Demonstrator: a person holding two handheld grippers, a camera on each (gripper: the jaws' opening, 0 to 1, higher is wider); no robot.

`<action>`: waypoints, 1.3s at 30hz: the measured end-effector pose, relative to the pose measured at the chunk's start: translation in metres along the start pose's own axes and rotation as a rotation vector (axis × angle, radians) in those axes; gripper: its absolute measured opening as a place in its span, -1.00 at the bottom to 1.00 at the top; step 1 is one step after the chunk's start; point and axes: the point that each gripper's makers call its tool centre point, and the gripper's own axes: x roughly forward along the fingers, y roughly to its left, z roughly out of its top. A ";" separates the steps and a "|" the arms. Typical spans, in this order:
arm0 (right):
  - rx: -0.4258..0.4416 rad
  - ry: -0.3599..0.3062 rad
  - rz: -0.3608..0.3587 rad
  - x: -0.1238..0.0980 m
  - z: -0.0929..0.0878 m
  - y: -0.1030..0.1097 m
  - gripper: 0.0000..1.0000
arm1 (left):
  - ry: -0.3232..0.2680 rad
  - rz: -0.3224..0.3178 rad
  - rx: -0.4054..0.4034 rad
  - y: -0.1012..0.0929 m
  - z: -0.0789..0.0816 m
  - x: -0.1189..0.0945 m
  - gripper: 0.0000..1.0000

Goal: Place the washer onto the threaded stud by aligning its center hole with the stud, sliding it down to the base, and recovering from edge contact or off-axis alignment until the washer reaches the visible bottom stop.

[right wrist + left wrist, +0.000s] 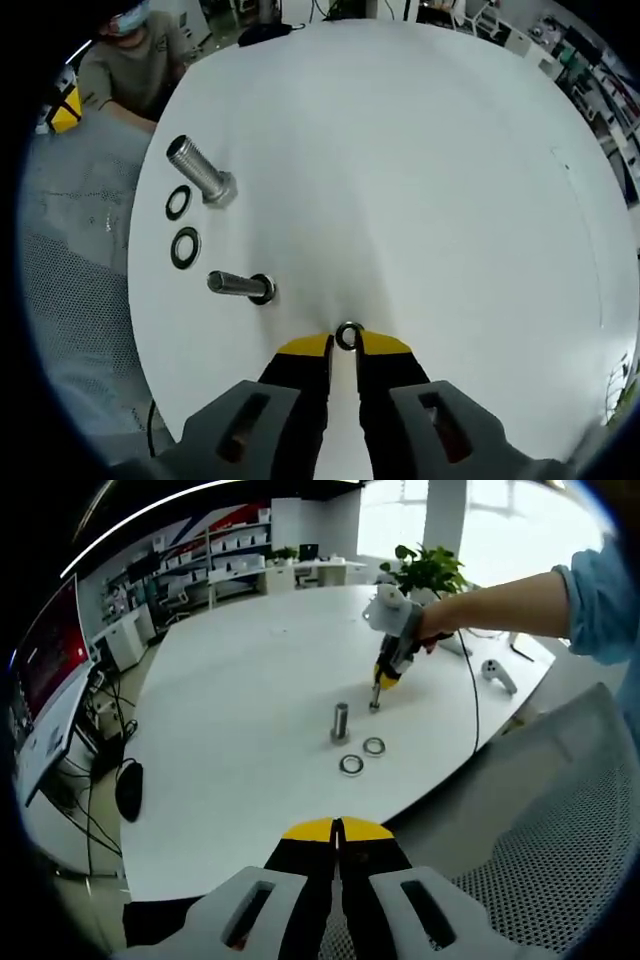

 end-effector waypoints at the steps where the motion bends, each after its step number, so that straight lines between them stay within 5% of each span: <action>1: -0.002 -0.001 0.000 -0.001 0.000 0.000 -0.75 | -0.001 0.000 0.000 0.000 0.000 0.000 -1.00; 17: -0.058 -0.013 -0.062 -0.003 0.006 -0.011 -0.70 | -0.001 -0.004 0.002 -0.001 0.000 0.000 -1.00; 27: 0.042 -0.017 -0.027 0.000 0.004 -0.007 -0.67 | 0.000 -0.005 0.003 0.000 0.000 0.000 -1.00; 31: 0.084 0.012 -0.080 -0.002 -0.004 -0.012 -0.93 | -0.002 -0.005 0.003 0.000 0.000 0.001 -1.00; 39: 0.033 -0.041 -0.059 -0.011 -0.003 -0.009 -0.88 | -0.006 -0.007 0.005 0.000 0.001 0.000 -1.00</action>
